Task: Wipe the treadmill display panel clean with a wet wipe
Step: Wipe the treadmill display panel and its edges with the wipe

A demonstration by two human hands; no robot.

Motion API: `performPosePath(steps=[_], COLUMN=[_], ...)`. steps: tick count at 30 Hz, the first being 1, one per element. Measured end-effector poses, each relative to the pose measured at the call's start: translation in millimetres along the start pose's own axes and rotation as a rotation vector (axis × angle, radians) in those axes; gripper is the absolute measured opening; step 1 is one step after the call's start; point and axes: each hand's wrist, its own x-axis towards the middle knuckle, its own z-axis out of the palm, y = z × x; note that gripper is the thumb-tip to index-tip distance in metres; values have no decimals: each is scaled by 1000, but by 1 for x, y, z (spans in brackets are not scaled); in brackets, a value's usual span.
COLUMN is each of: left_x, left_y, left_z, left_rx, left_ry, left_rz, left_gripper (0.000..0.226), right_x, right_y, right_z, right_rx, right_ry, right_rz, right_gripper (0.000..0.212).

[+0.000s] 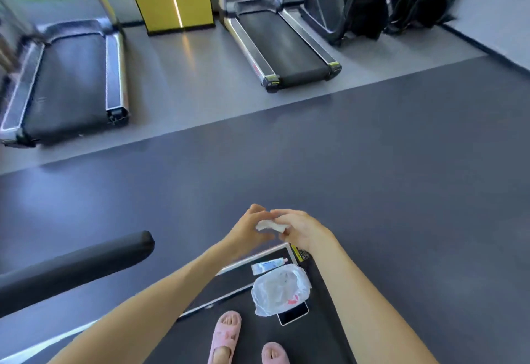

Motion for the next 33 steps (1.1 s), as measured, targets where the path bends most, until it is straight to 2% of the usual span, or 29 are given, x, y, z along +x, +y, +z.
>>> performPosePath(steps=[2,4,6,8,10,13,17,22,26,30,33], left_x=[-24,-46,-76,-113,-151,-211,-298,-444,-575,-673,-725], left_y=[17,25,28,28,28,16,-27,-99,-133,-156,-170], left_z=[-18,-39,-61,-81,-103,-139,-192,-253,-291,-312,-325], left_rx=[-150,-384,-560,-642,-725,-716,-702,-701,-593,-437,-363], left_ry=[118,198,268,337,363,460,686,951,1091,1360,1533], left_rz=[-74,-177,-275,-281,-238,-210,-224,-258,-299,-384,-420], left_gripper=[7,18,4,23,32,27,22,15,34,17,22], right_x=[-26,-45,-60,-77,-95,-119,-140,-178,-224,-283,-317], right_y=[-17,-30,-37,-38,-37,-33,-14,46,109,162,192], right_z=[10,26,50,83,124,194,304,467,595,687,743], right_rx=[-12,-35,-191,-365,-480,-602,-655,-732,-757,-793,-873], right_ry=[-107,-177,-207,-287,-372,-425,-498,-779,-1022,-1252,-1330], right_rz=[-4,-27,-109,-210,-285,-362,-424,-442,-388,-329,-417], right_gripper=[29,22,31,38,28,13,21,26,19,8,10])
